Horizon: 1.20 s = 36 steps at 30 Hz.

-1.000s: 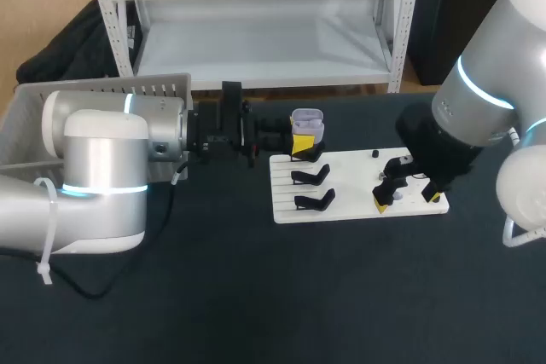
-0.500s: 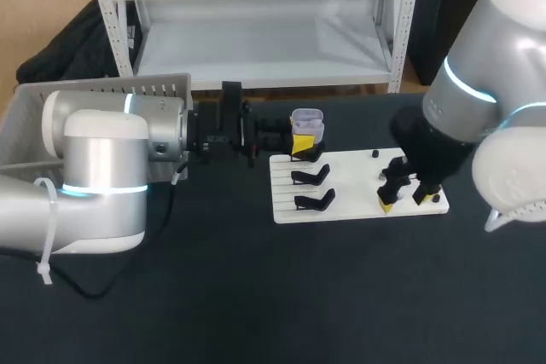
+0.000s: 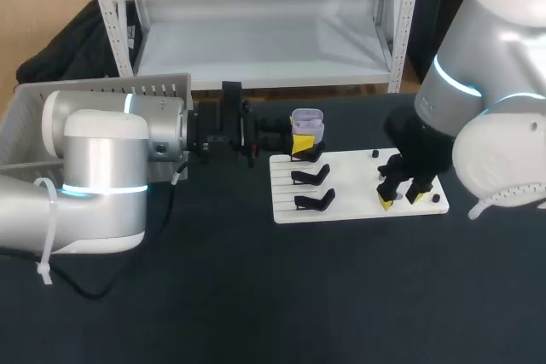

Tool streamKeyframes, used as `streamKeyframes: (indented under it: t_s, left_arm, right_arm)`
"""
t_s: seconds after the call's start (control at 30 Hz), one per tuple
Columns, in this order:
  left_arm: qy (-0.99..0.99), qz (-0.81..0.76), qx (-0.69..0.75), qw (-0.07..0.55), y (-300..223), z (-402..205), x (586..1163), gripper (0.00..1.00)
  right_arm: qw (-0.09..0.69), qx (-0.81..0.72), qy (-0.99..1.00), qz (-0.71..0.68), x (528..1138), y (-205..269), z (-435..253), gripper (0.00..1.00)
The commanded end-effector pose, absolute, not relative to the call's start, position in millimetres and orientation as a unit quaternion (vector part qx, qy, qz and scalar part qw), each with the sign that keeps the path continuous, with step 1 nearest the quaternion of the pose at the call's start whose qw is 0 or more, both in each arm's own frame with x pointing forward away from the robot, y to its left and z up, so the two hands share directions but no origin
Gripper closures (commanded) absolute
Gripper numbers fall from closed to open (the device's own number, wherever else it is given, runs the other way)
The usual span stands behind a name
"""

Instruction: Pick up each earbud case from the left stands, insert the matching earbuds, close the lid, and place the case in the box.

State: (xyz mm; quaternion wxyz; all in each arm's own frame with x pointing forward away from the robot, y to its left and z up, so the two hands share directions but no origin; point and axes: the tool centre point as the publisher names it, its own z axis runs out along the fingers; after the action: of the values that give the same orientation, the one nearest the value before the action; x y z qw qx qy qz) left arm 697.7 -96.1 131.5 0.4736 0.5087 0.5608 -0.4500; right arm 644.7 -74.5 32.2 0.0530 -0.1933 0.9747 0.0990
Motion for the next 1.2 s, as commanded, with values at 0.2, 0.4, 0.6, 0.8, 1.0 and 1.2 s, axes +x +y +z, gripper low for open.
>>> streamKeyframes:
  t_s: [0.2, 0.4, 0.6, 0.8, 1.0, 1.2]
  left_arm:
    - [0.560, -0.450, 0.508, 0.475, -96.2, 130.7, 697.2, 1.00]
    - [0.560, -0.450, 0.508, 0.475, -96.2, 130.7, 697.2, 1.00]
    - [0.560, -0.450, 0.508, 0.475, -96.2, 130.7, 697.2, 1.00]
    - [0.560, -0.450, 0.508, 0.475, -96.2, 130.7, 697.2, 1.00]
    - [0.560, -0.450, 0.508, 0.475, -96.2, 130.7, 697.2, 1.00]
    - [0.560, -0.450, 0.508, 0.475, -96.2, 130.7, 697.2, 1.00]
  right_arm:
    - [0.044, -0.202, 0.973, 0.101, 654.7, -75.6, 26.9, 0.50]
    - [0.040, -0.204, 0.972, 0.105, 655.8, -75.6, 25.6, 0.52]
    - [0.039, -0.204, 0.973, 0.105, 656.2, -77.6, 25.1, 0.56]
    - [0.036, -0.201, 0.973, 0.104, 656.0, -81.4, 25.0, 0.64]
    - [0.035, -0.198, 0.974, 0.106, 655.2, -81.7, 25.0, 0.66]
    - [0.034, -0.198, 0.974, 0.106, 654.8, -81.5, 24.3, 0.79]
